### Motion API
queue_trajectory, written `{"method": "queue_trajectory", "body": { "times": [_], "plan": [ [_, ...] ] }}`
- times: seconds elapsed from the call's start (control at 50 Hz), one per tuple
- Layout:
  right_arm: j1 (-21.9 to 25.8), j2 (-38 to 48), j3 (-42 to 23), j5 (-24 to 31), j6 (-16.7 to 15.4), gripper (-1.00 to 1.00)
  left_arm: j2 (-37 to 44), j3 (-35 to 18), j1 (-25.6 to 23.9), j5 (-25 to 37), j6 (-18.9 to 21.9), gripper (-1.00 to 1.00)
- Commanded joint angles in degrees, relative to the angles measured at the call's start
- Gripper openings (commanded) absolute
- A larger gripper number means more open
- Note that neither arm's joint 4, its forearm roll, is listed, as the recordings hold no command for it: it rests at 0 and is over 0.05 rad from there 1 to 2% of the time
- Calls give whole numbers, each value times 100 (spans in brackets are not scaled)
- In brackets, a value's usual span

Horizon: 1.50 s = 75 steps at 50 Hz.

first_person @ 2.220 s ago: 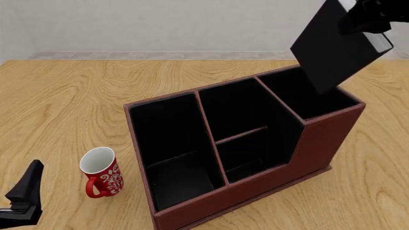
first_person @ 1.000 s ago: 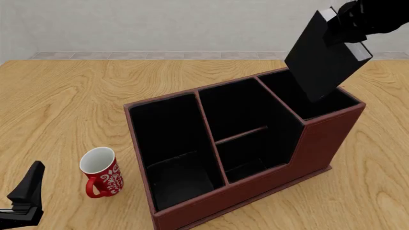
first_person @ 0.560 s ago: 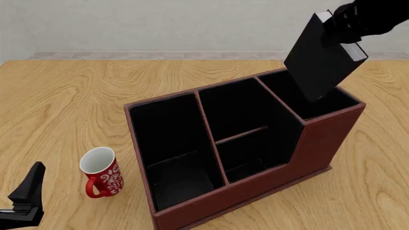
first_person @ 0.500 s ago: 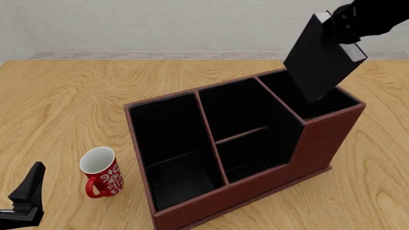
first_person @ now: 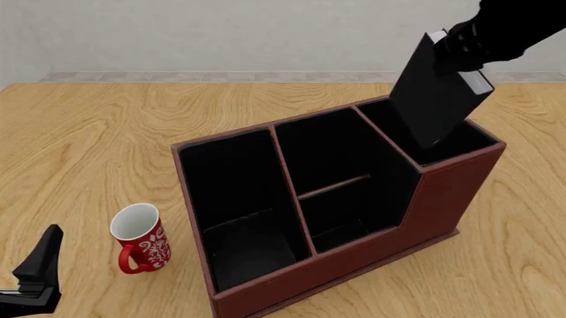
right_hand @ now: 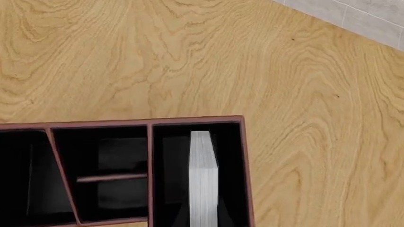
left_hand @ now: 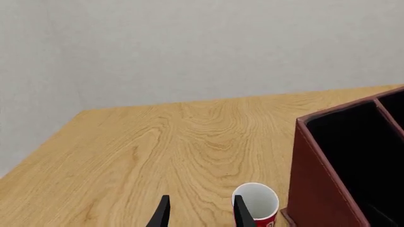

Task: Pick up the book and place it in the right compartment of the caddy.

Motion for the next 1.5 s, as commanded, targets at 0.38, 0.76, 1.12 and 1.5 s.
{"method": "queue_trajectory", "body": {
  "times": [0.38, 0.76, 1.12, 1.5],
  "plan": [
    [6, -68, 869, -689, 263, -100, 0, 1, -29, 28, 71, 100],
    [-24, -2, 1408, -1107, 278, -100, 0, 3, -38, 65, 88, 100],
    [14, 66, 1669, -1377, 347, -100, 0, 4, -27, 82, 119, 100],
    [34, 93, 1954, -1627, 436, -100, 0, 4, -32, 102, 143, 100]
  ]
}}
